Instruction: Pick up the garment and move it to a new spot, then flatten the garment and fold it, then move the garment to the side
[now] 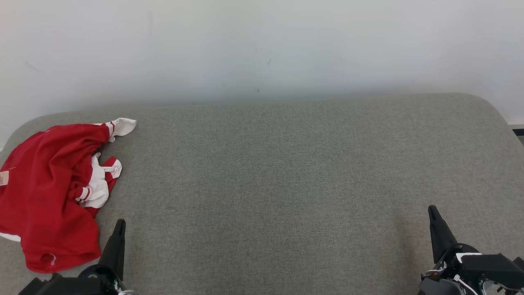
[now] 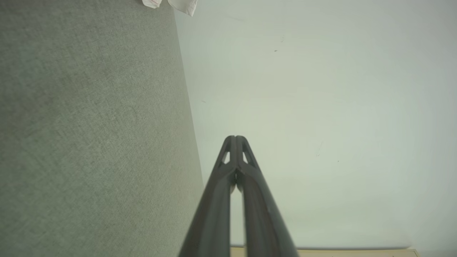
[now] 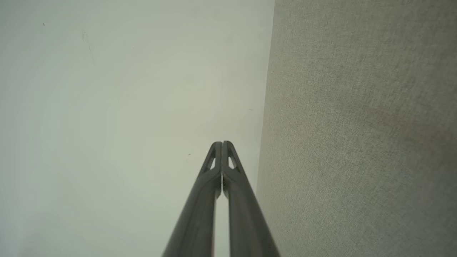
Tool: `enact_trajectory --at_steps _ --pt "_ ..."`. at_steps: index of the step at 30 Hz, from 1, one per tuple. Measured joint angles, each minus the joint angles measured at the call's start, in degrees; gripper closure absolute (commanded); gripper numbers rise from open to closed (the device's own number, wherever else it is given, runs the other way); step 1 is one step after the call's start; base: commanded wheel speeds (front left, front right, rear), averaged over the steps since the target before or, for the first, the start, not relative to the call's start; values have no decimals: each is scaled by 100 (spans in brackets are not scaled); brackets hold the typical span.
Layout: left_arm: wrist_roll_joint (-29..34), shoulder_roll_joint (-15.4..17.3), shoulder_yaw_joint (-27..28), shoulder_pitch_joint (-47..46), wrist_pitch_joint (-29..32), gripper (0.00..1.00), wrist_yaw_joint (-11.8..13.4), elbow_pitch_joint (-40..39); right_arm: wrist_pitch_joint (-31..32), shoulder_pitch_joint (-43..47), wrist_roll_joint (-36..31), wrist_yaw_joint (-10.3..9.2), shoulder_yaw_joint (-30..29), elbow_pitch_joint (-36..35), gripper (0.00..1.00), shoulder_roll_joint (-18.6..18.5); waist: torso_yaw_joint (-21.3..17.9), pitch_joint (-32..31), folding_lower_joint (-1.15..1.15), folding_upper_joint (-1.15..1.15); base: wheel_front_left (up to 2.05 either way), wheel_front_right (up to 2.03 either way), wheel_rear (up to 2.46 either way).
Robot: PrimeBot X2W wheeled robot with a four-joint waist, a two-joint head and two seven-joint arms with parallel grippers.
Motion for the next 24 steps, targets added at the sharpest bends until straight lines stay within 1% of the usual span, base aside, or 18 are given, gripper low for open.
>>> enact_trajectory --at_steps 16,17,24 --pt "0 0 1 0 0 100 0 0 0 0 0 0 0 -1 100 0 0 0 0 0 0 0 0" --pt "0 0 1 0 0 0 0 0 0 0 0 0 0 -1 0 0 0 0 0 0 0 0 0" --pt "12 -44 -29 234 -67 0 0 198 -74 232 1 0 57 214 0 25 1 2 0 0 0 0 0"
